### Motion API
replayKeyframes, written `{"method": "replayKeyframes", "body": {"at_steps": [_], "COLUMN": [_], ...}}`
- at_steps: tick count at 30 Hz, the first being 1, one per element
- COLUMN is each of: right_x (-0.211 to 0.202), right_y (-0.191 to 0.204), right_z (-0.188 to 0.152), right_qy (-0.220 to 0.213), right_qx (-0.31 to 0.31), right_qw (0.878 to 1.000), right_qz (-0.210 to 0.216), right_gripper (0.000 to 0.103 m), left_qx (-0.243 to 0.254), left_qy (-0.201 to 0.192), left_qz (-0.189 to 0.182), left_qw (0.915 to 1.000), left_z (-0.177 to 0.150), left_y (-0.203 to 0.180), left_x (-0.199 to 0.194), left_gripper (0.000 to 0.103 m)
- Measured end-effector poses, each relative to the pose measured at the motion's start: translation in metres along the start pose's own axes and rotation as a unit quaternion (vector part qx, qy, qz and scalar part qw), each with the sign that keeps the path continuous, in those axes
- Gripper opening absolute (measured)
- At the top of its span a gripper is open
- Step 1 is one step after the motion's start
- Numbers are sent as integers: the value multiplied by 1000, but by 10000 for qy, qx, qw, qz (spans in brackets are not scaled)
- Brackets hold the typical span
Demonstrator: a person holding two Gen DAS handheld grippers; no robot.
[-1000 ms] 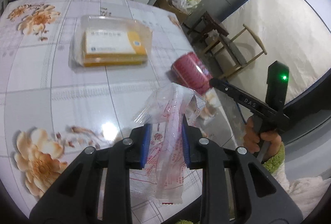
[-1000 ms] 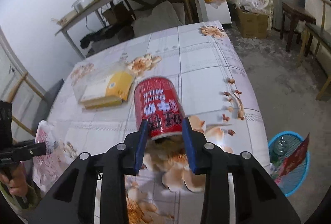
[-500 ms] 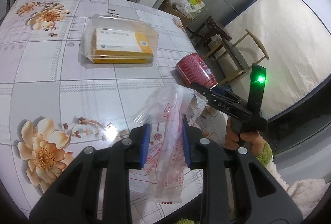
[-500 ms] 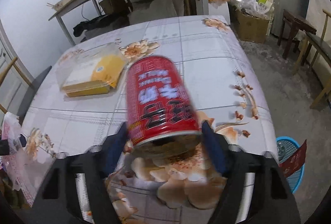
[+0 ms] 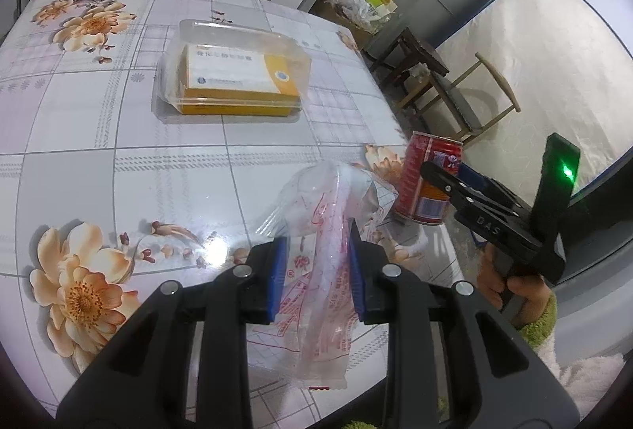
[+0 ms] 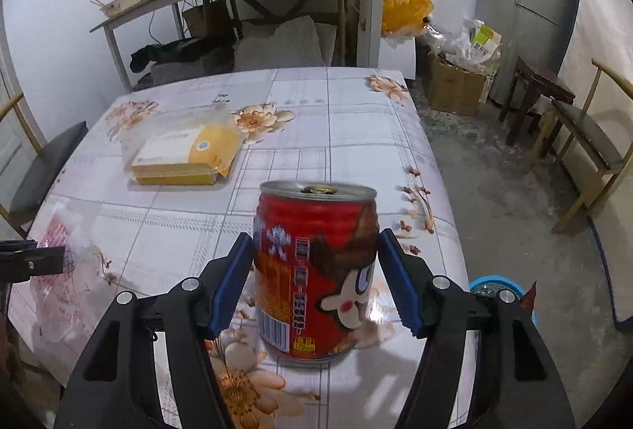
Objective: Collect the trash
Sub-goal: 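Lift the clear bag with the left tool while the right tool lifts the red can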
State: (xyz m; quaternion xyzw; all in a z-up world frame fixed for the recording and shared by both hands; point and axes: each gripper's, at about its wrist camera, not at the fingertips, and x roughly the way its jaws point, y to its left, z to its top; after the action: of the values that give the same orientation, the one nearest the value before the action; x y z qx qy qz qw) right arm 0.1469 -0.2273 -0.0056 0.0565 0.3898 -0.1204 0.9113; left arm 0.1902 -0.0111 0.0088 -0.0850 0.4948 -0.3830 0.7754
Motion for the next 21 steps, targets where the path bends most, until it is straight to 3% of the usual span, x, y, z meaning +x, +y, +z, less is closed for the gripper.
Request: {"method": "replayKeyframes", "body": {"at_steps": [9, 16, 21], "right_x": [-20, -28, -21], "right_y": [7, 0, -4], "right_z": [-18, -37, -36], "right_qy": [-30, 90, 56], "right_qx": [-162, -41, 202], "right_qw": [9997, 9999, 9997], "right_qz": [-179, -51, 128], "right_gripper": [63, 63, 64], "left_qx": [309, 643, 474], "left_qy": [192, 450, 687], "left_qz": [451, 870, 1035], "left_qw": [9983, 9931, 9911], "left_z": [-10, -21, -25], "left_y": [-3, -11, -3], "left_x": [11, 26, 38], "left_gripper": [31, 34, 34]}}
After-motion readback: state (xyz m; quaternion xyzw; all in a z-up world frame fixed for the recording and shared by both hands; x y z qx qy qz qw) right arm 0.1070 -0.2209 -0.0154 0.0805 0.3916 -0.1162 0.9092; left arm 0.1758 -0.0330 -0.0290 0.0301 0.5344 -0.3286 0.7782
